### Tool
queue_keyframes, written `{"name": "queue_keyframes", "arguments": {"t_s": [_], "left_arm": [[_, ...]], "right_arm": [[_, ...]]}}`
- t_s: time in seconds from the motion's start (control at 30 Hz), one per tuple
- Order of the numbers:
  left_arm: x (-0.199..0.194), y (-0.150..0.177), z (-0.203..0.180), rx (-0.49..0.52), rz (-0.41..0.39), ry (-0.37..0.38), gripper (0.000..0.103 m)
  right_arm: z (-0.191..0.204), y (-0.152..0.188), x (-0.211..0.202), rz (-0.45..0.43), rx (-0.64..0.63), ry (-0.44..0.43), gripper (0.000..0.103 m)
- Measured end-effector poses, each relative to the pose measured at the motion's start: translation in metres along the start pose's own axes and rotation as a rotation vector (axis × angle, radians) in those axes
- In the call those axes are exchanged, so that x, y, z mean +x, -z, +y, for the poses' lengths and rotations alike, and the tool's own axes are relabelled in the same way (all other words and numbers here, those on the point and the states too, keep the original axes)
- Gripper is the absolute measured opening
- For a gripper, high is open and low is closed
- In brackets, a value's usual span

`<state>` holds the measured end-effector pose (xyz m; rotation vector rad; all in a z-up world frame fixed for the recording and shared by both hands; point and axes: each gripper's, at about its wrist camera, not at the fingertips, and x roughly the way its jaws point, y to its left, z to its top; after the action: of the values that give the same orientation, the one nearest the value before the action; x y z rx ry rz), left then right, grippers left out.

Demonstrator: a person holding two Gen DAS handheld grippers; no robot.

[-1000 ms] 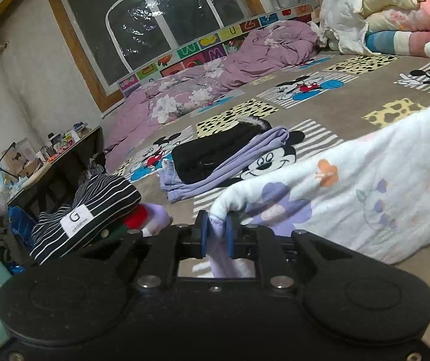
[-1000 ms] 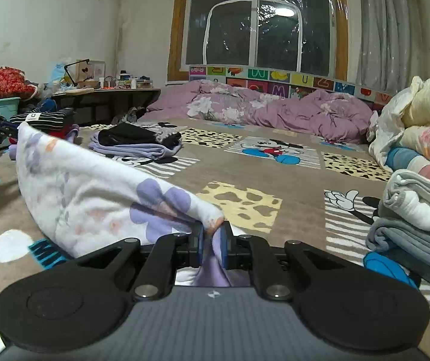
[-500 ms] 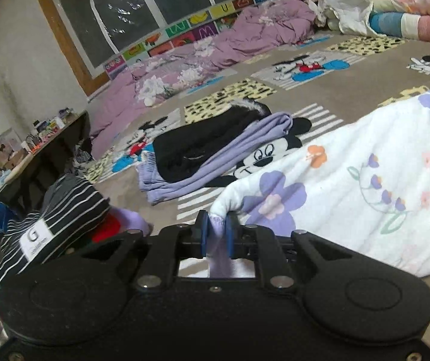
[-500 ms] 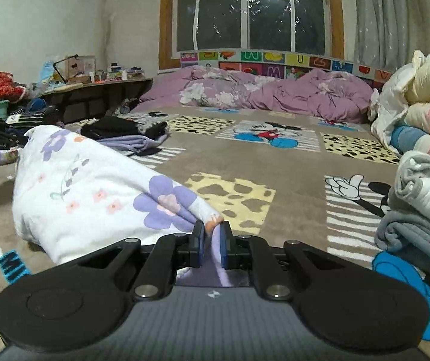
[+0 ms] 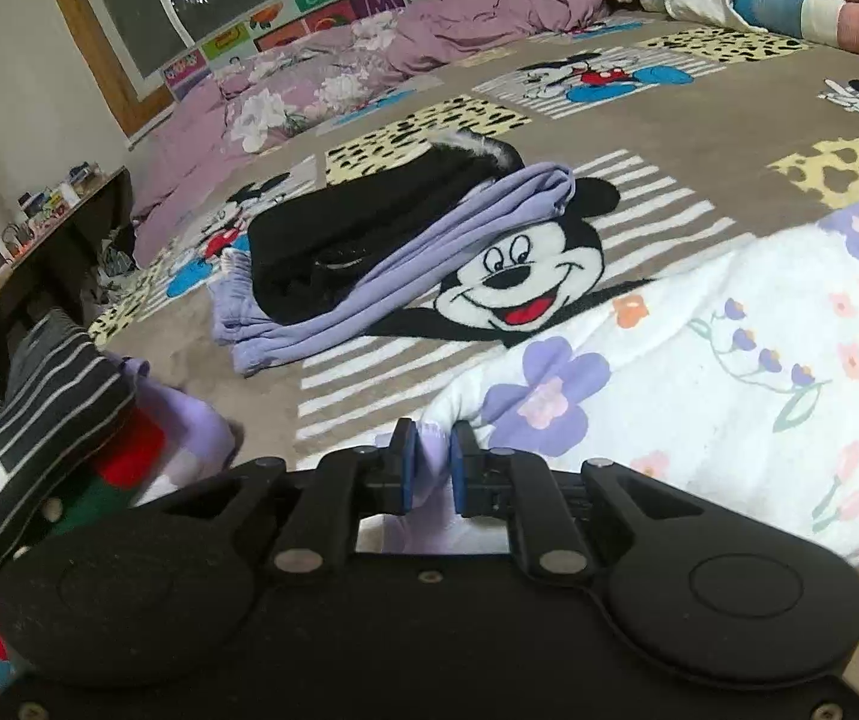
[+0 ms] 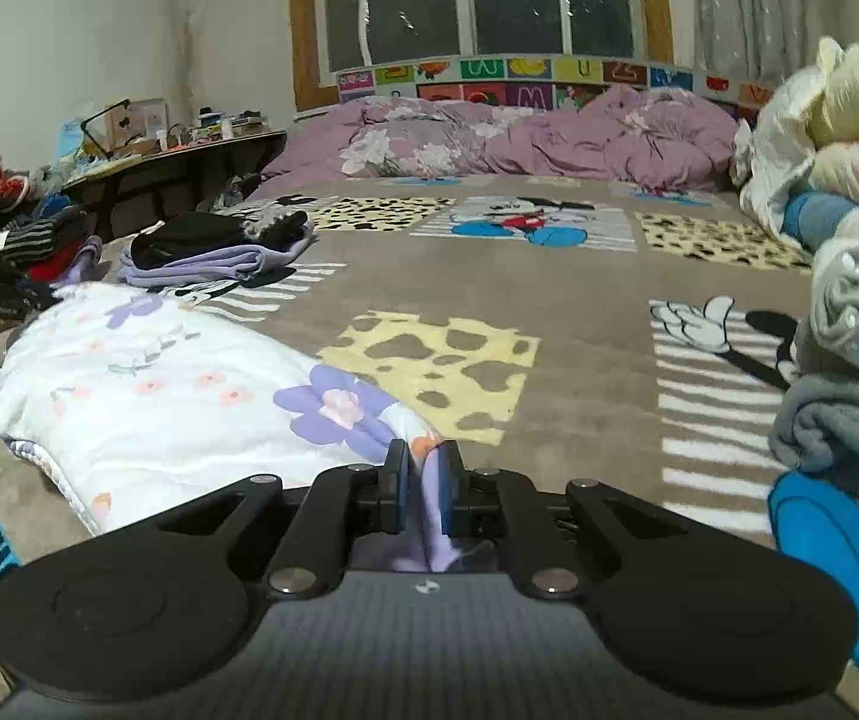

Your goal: Fold clothes

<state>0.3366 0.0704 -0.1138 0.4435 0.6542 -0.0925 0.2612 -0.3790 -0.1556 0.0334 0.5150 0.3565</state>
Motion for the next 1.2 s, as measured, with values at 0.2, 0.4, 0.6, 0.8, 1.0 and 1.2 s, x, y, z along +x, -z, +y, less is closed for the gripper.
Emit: {"name": "queue_keyframes", "arguments": {"t_s": [0.2,0.4,0.6,0.8,1.0,1.2], "left_arm": [[0.014,-0.002,0.006,-0.042,0.055,0.038,0.011],[0.001,0.002,0.06,-0.354,0.051,-0.097,0.056],[-0.039,0.03,0.087,-0.58,0.01,-0.154,0.056],[-0.05,0.064,0.078,-0.832,-0.014,0.124,0.056],[-0.036,0.061,0.061,-0.825,-0.006,0.143,0.015],[-0.05,0.035,0.056,-0.684,-0.089,0.075,0.004]], "right_arm": [[-0.004,0.002,0.001,0.006,0.026,-0.01,0.011],[-0.011,0.001,-0.001,-0.01,0.075,0.022,0.036],[-0.017,-0.002,-0.022,-0.097,0.124,0.072,0.04],[-0.017,-0.003,-0.041,-0.16,0.122,0.098,0.04],[0.013,-0.003,-0.052,-0.19,-0.024,0.022,0.04],[0.035,0.005,-0.025,-0.045,-0.15,-0.033,0.04]]}}
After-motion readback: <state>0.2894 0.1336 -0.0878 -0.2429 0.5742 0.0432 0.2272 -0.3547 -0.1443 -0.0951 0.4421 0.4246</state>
